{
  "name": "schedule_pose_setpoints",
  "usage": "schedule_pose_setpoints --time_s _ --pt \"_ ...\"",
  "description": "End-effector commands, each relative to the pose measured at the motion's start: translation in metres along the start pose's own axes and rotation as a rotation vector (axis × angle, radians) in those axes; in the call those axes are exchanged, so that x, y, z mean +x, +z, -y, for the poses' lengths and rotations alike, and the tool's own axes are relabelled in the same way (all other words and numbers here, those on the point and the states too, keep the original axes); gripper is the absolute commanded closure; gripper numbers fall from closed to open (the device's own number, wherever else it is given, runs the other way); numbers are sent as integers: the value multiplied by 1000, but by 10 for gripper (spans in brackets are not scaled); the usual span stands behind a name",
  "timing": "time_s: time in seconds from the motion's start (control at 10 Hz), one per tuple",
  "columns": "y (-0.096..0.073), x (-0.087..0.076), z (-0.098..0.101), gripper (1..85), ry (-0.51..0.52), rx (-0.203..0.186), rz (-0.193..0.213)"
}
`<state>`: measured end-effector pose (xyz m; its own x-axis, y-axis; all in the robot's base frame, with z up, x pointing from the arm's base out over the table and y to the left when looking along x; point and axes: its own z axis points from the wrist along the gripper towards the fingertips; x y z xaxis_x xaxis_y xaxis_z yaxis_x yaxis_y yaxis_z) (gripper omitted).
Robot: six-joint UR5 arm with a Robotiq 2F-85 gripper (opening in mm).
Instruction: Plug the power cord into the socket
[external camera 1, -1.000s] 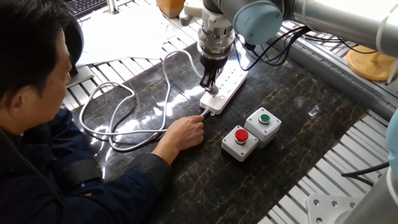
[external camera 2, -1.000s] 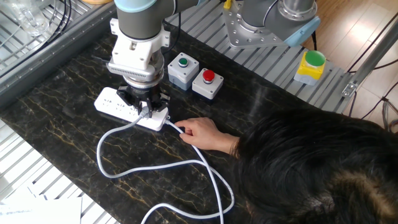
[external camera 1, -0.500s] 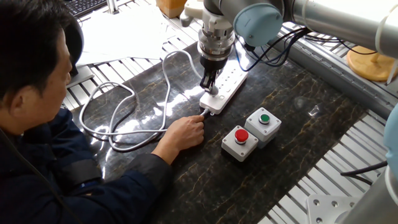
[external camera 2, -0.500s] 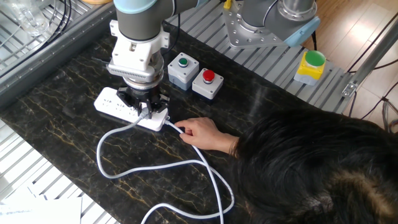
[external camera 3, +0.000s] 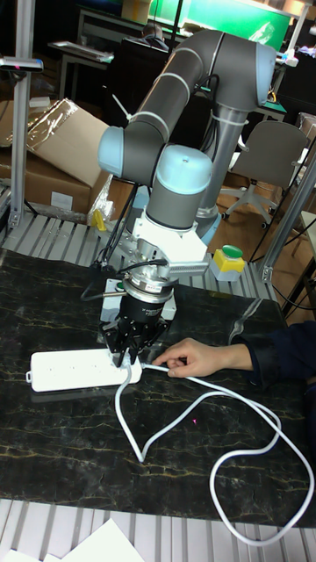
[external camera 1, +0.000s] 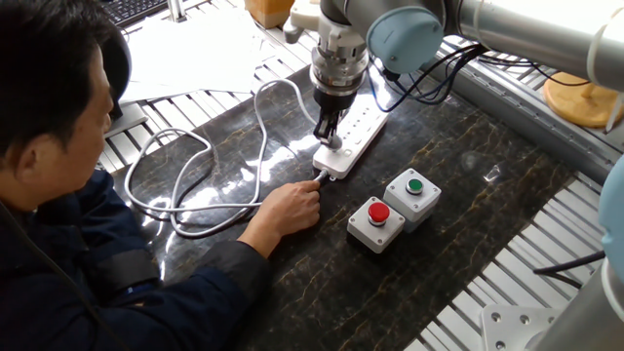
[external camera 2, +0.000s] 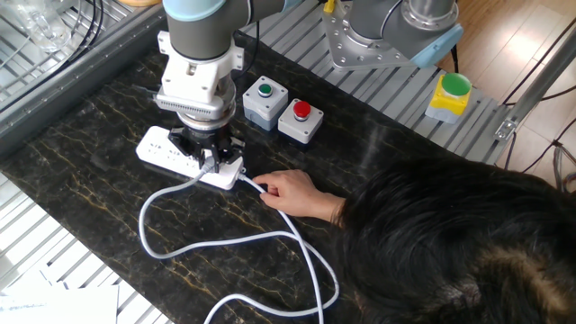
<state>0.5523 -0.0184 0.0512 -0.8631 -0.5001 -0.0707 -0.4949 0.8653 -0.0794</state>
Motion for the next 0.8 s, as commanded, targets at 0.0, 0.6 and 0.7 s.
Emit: schedule_pose_setpoints --time_s 0.0,0.6,0.7 --pt "-3 -5 9 840 -36 2 17" --pt "-6 -7 23 840 -104 -10 31" --pt "-6 -7 26 840 -111 -25 38"
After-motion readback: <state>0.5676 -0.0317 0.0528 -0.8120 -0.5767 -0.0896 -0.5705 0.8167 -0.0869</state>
